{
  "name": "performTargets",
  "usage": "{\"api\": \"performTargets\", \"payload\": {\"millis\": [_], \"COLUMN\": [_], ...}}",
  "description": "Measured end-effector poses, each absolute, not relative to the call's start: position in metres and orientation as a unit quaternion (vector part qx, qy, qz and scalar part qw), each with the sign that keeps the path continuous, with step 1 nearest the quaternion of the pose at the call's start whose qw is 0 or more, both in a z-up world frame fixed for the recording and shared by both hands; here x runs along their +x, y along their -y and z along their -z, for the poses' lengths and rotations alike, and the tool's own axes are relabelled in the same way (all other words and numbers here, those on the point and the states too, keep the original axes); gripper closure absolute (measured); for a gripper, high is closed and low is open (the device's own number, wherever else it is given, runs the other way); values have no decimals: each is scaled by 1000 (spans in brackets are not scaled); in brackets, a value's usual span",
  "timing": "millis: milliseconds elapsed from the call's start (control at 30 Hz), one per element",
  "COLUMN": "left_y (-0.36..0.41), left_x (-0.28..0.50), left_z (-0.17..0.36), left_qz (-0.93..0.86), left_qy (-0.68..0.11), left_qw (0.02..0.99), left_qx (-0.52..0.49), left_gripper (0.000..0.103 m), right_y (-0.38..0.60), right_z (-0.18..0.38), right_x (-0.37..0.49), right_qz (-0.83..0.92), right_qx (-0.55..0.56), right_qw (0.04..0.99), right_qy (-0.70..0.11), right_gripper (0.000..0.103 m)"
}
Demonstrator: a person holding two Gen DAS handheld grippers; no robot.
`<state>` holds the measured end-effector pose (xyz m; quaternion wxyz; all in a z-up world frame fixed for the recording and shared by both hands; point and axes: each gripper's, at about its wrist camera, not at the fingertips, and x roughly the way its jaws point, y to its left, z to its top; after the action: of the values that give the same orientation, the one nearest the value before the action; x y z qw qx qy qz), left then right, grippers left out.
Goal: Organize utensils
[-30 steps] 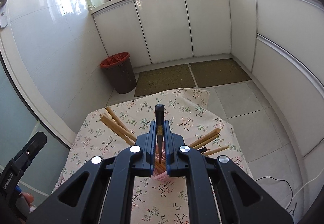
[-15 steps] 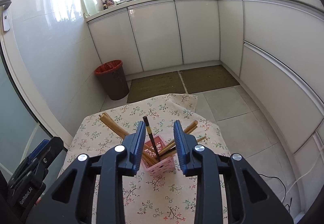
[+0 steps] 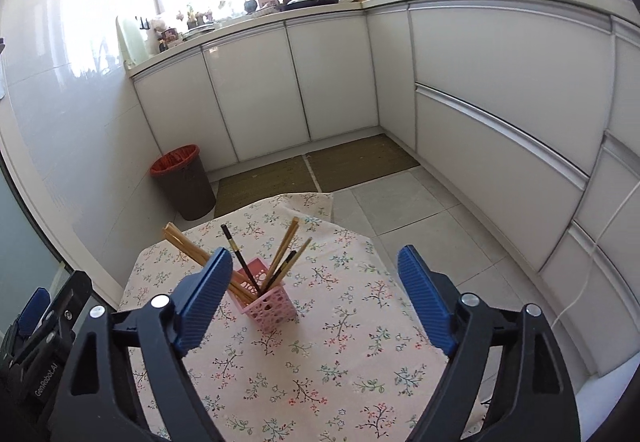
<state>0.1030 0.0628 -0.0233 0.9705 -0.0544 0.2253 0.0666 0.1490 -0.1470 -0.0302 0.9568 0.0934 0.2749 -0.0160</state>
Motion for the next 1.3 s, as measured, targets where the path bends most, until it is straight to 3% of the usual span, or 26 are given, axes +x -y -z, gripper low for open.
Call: {"api": "performTargets", "payload": {"millis": [100, 600, 1300], "left_y": [-50, -20, -9], "left_x": [96, 62, 42], "left_z": [22, 12, 0], "left_qz": [-70, -38, -32], "left_qy": [-225, -237, -229], "left_qw": [971, 969, 972], "left_qx": [-33, -52, -47], "left_gripper": [7, 7, 7], "right_y": [155, 184, 193], "right_z": [28, 16, 13], "right_x": [131, 64, 51], "right_qz": [36, 98, 125], "right_qx": [88, 87, 71], "right_qw": [959, 955, 956], "right_qy": [-266, -266, -256], "right_gripper": [7, 7, 7]}}
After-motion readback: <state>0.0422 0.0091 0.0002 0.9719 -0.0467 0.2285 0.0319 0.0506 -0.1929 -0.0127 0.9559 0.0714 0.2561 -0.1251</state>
